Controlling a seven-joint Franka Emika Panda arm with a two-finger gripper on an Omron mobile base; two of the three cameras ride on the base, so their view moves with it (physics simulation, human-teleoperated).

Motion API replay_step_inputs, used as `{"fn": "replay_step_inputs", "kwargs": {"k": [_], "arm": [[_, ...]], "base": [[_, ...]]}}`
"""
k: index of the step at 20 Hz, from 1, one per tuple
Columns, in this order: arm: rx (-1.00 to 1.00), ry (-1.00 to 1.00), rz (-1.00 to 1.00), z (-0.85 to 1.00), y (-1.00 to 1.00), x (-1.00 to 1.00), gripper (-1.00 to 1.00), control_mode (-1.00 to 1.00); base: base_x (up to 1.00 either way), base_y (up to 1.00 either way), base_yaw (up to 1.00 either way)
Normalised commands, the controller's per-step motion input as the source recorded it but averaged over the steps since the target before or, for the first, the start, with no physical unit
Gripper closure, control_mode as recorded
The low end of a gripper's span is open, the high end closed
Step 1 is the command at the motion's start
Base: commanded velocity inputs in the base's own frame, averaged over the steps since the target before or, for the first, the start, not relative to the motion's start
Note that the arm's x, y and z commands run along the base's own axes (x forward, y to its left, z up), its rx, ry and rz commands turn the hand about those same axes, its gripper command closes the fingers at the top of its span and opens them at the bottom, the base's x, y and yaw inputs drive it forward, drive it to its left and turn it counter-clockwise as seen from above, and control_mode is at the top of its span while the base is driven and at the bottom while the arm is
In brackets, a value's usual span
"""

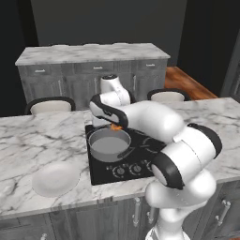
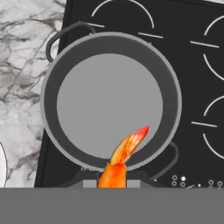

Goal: Retrieve the frozen meat and place it in the pot on a burner. Then turn the burner on.

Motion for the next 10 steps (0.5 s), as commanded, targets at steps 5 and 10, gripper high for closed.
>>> {"fn": "replay_step_inputs", "kwargs": {"k": [5,10], "arm": [[0.0,0.01,0.0,-0.45,-0.02,0.0,1.0,-1.0],[0.0,0.0,0.0,-0.43,-0.04,0.0,1.0,-1.0]], "base": [[0.0,0.0,0.0],[0.0,0.0,0.0]]}}
